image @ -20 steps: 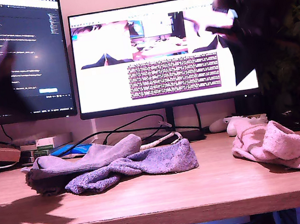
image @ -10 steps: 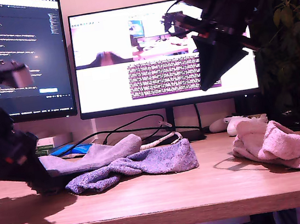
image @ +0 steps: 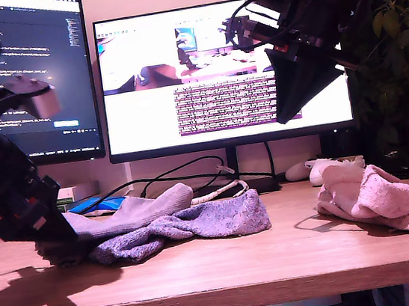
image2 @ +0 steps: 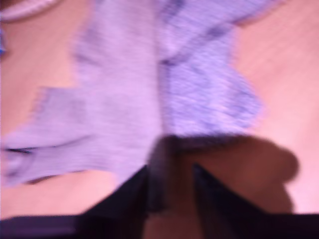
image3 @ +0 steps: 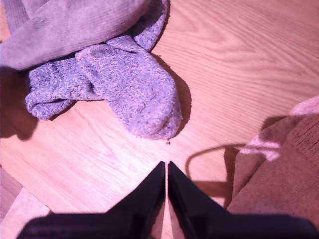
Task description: Pair up the socks based on colour and pattern, by placing them on top of one another
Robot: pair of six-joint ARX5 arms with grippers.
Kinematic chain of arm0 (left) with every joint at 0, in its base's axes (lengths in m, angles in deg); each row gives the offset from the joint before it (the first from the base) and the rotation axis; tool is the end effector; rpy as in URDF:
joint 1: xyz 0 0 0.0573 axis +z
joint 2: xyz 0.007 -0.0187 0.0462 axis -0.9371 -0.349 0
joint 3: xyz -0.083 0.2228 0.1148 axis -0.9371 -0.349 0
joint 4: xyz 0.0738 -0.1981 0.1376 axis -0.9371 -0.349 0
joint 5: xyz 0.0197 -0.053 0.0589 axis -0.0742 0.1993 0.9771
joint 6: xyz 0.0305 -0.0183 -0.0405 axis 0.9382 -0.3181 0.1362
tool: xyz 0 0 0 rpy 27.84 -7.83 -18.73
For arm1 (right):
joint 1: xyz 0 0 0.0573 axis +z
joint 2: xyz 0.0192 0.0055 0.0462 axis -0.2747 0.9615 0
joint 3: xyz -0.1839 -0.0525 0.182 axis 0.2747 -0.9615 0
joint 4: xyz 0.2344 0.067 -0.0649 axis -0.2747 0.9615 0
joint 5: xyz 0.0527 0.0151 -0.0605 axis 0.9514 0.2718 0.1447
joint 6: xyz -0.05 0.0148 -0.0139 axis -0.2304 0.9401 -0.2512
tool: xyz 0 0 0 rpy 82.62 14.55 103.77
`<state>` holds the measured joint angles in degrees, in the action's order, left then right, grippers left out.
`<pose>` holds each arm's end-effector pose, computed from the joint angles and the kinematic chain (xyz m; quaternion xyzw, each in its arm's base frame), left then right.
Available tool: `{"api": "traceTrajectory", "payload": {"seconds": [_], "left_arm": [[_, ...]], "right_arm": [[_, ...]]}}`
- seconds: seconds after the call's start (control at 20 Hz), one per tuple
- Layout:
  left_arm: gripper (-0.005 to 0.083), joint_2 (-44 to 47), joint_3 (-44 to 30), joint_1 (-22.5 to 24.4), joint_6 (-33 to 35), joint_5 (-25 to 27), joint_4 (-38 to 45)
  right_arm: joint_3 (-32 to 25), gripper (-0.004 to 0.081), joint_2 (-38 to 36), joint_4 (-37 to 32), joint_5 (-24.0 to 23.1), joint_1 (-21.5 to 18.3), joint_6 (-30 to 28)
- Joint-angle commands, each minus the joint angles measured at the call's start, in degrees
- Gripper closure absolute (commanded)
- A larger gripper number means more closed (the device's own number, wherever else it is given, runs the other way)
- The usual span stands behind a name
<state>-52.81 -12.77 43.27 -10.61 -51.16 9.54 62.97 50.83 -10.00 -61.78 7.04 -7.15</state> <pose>0.2241 -0.1114 0.1598 0.2879 0.3032 -0.2969 0.8585 0.3111 0.1394 0.2718 -0.0836 0.4801 0.2970 0.8211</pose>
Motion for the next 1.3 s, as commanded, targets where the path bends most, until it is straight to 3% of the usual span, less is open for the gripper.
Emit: {"api": "traceTrajectory", "payload": {"seconds": [0.0, 0.3, 0.35, 0.45, 0.5, 0.85, 1.25], "left_arm": [[0.0797, 0.7, 3.78, -0.61, -1.77, 0.0, -0.52], [0.0777, 2.01, 9.31, 0.26, -4.0, -0.7, -9.18], [0.0625, 2.01, 9.31, 0.66, -4.0, -1.42, -11.23], [0.0157, 1.99, 9.31, 0.68, -5.38, -1.53, -14.6], [0.004, 1.55, 9.31, 0.68, -5.4, -1.51, -15.34], [0.0027, -2.4, 9.88, 0.92, -5.77, -1.49, -17.66], [0.0055, -9.18, 13.05, 1.16, -4.92, 5.68, -17.53]], "right_arm": [[-0.92, 0.078, 0.46, 0.2, 0.09, 0.26, -0.11], [-0.92, 0.078, 0.46, 0.57, 0.11, 0.28, -0.13], [-0.92, 0.078, 0.46, 0.46, 0.11, 0.26, -0.13], [-0.92, 0.078, 0.46, -0.11, 0.11, 0.26, -0.15], [-0.92, 0.078, 0.46, -0.42, 0.11, 0.28, -0.15], [-0.92, 0.078, 0.57, -1.18, 0.46, 0.31, -0.13], [-0.92, 0.078, 0.57, -0.85, 2.86, 1.38, -0.13]]}}
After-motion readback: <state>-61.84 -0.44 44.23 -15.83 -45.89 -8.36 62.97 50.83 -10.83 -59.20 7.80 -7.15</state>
